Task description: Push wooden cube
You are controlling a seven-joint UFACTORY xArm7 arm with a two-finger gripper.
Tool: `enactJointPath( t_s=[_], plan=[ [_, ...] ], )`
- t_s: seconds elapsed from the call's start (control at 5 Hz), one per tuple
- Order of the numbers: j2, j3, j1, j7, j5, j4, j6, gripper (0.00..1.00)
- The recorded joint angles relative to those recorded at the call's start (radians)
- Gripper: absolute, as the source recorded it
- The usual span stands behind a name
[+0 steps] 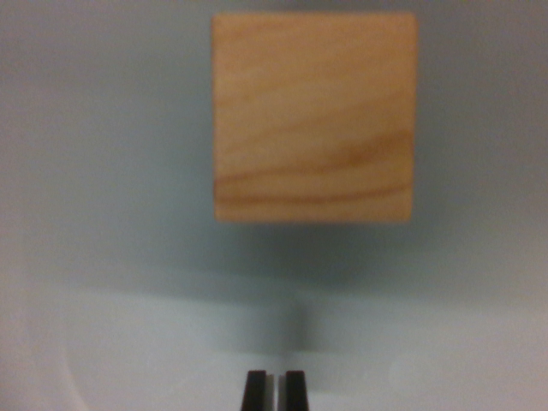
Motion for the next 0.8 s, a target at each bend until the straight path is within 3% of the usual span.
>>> enactJointPath(
  t_s=[0.2, 0.4, 0.6, 0.8],
  plan=[
    [0.024, -0.006, -0.0022, -0.006, -0.0048, 0.037, 0.014, 1.00],
    [0.024, -0.006, -0.0022, -0.006, -0.0048, 0.037, 0.014, 1.00],
    [0.051, -0.012, -0.0047, -0.012, -0.0101, 0.079, 0.029, 1.00],
    [0.051, -0.012, -0.0047, -0.012, -0.0101, 0.079, 0.029, 1.00]
  ],
)
